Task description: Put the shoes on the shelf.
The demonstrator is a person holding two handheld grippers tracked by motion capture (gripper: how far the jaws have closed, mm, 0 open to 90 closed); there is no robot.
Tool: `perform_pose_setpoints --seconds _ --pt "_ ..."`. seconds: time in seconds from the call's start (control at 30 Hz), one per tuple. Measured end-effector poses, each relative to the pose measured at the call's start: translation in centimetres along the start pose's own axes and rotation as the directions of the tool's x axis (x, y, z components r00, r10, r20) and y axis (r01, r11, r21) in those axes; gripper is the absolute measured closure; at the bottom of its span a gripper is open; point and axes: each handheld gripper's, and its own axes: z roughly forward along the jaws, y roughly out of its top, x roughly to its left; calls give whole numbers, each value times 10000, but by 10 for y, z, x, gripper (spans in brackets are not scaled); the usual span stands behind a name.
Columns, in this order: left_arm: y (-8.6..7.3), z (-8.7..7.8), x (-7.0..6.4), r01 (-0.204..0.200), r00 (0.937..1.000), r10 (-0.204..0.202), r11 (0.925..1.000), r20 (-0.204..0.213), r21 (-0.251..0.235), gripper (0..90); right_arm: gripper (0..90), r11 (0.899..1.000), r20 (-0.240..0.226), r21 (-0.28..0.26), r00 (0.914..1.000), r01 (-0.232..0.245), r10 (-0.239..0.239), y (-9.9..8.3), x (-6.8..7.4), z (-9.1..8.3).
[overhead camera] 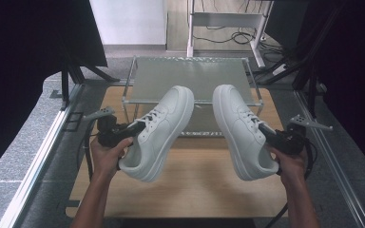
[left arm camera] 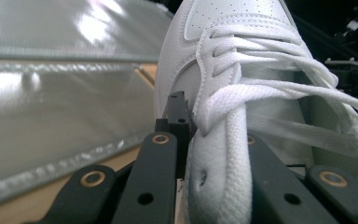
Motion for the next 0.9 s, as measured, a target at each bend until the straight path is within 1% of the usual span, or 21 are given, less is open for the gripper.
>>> perform_pose_setpoints --seconds 0.03,0.07,0.17,0.2,0.23,0.27,0.3,0.33,0.37,0.47,0.6,0.63,0.67,0.8,0.9 --pt "0 0 0 0 10000 0 10000 0 0 845 864 10000 -3 -49 10000 17 -17 3 1 0" --pt "7 2 -1 -22 10000 22 9999 36 -134 845 864 9999 14 -113 10000 26 -26 7 1 0" --pt "19 7 -3 -74 9999 76 9997 72 -213 845 864 9997 87 -228 10000 45 -44 17 3 2" --pt "22 9 -3 -96 9999 97 9997 69 -231 844 864 9996 100 -272 9999 56 -54 20 3 3" --pt "22 9 -3 -96 9999 97 9997 69 -231 844 864 9995 116 -295 9999 72 -69 24 3 3" --pt "29 11 -4 -147 9999 147 9993 10 -330 845 864 9994 129 -326 9999 64 -60 28 4 4" --pt "29 11 -4 -147 9999 147 9993 10 -330 844 864 9995 141 -306 9998 115 -111 31 5 5" --pt "35 13 -6 -239 9997 233 9985 -123 -493 844 864 9993 168 -328 9997 169 -164 35 6 6" --pt "37 14 -6 -217 9997 210 9983 -134 -533 844 864 9993 200 -302 9996 223 -217 39 7 6" --pt "45 18 -5 -173 9998 166 9980 -118 -609 845 864 9988 280 -359 9991 333 -323 49 9 9" --pt "55 22 -6 -313 9991 292 9973 -322 -666 845 864 9983 231 -438 9990 393 -383 62 13 14" --pt "55 22 -6 -313 9991 292 9973 -322 -666 845 864 9983 231 -438 9990 393 -383 62 13 14" --pt "60 25 -5 -360 9987 334 9970 -389 -690 845 864 9979 215 -473 9989 435 -425 69 15 18" --pt "68 29 -6 -457 9982 427 9962 -415 -737 845 865 9977 248 -505 9987 463 -451 81 18 26" --pt "72 32 -5 -424 9986 396 9957 -353 -822 845 864 9977 337 -421 9981 524 -510 89 20 34"
